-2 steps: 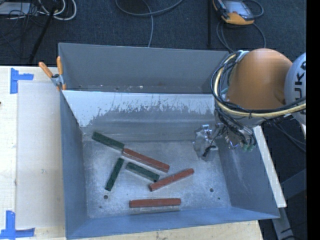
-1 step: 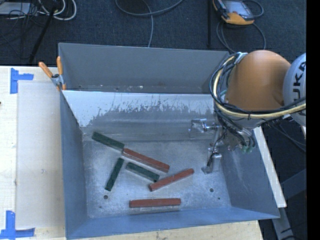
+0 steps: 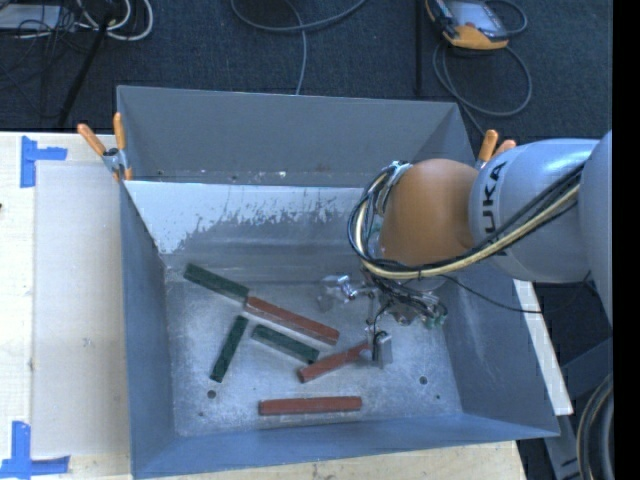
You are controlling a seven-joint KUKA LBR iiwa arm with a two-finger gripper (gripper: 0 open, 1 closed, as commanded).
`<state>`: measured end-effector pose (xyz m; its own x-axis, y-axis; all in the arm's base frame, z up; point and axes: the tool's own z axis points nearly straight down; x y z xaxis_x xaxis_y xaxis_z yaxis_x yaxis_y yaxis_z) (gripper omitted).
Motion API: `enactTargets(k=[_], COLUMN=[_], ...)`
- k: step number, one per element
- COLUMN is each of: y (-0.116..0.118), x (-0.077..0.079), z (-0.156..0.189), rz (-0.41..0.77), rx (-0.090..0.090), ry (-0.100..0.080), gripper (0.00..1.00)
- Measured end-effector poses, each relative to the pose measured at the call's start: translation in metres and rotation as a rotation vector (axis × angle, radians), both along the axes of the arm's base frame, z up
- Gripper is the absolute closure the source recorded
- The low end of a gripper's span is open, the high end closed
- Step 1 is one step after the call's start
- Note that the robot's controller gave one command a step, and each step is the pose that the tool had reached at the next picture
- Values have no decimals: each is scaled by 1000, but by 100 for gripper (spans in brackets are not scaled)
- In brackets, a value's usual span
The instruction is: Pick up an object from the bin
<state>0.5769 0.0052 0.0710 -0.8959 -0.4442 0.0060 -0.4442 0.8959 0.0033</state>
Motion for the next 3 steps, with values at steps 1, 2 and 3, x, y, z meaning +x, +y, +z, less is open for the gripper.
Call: enactTargets(k=[1, 2, 3], y=[18, 17, 44], x=[-39, -38, -8], z=[-2, -2, 105], rz=[87, 88, 435], rx=[1, 1, 2], ry=[-2, -5, -12], gripper=[0, 100, 100])
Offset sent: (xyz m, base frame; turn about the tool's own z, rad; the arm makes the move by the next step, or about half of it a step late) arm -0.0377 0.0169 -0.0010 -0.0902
